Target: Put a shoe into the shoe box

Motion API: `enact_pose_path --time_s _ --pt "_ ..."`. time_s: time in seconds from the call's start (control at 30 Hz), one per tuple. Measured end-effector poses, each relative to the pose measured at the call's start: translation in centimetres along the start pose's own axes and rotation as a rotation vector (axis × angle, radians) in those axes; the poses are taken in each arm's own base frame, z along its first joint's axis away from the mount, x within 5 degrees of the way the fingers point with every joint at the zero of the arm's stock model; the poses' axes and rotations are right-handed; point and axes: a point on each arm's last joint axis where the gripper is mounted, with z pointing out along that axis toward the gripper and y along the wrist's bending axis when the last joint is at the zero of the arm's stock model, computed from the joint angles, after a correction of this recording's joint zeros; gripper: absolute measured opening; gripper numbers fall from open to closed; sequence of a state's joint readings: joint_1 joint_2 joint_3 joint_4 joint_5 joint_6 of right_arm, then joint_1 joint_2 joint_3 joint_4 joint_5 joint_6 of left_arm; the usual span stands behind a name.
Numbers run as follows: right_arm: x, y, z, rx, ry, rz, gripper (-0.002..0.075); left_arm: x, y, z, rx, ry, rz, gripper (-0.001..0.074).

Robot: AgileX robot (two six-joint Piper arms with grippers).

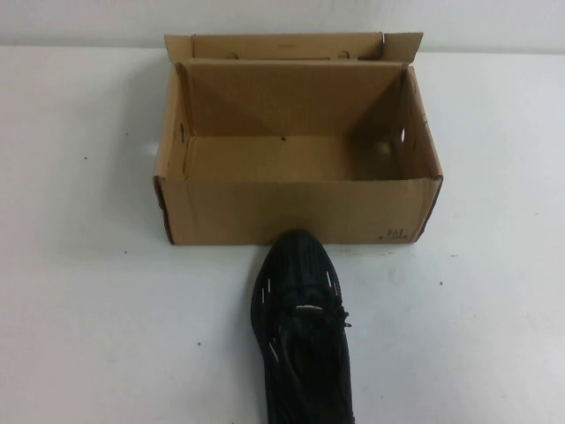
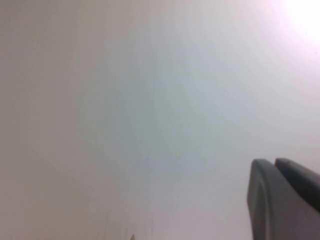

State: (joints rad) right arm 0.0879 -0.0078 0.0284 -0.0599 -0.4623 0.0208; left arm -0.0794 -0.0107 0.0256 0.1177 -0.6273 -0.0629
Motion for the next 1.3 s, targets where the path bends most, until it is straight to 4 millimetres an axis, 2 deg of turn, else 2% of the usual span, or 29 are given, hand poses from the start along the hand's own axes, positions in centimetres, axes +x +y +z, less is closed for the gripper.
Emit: enact_pose_path --time_s 0.13,0.43,0.7,0.8,0.9,0.97,1.03,1.2,1.3 --pt "-0.2 0.0 0.0 0.0 -0.024 0.0 -0.0017 -0.9 -0.1 -0.1 0.006 -0.096 0.0 -0.0001" --pt "-1.1 0.0 -0.1 -0.005 -0.122 -0.004 -0.0015 -1.3 -0.1 -0.1 0.01 -0.147 -0.019 -0.0002" --pt "-3.3 0.1 -0.6 -0.009 -0.37 0.004 -0.0016 -2.8 -0.2 -0.4 0.036 -0.307 -0.111 -0.0002" --pt "-4.1 -0.2 -0.9 -0.005 -0.451 0.103 -0.0017 -4.6 -0.1 0.1 0.039 -0.366 -0.111 -0.0002" --pt "-6.3 -0.5 -0.6 -0.006 -0.514 0.263 -0.0015 -7.5 0.1 0.9 0.038 -0.427 -0.104 -0.0002" --pt "-8.3 -0.6 -0.3 -0.02 -0.545 0.349 -0.0015 -9.5 0.3 1.5 0.032 -0.442 -0.098 -0.0002" --pt "-11.2 -0.6 0.1 -0.041 -0.563 0.404 -0.0015 -11.7 0.4 2.1 0.024 -0.446 -0.092 -0.0002" --pt "-16.8 -0.2 0.3 -0.071 -0.504 0.423 -0.0015 -17.0 0.8 2.9 0.012 -0.456 -0.115 -0.0002" --pt "-19.3 0.0 0.9 -0.068 -0.413 0.418 -0.0015 -18.9 1.1 4.2 0.002 -0.379 -0.17 -0.0002"
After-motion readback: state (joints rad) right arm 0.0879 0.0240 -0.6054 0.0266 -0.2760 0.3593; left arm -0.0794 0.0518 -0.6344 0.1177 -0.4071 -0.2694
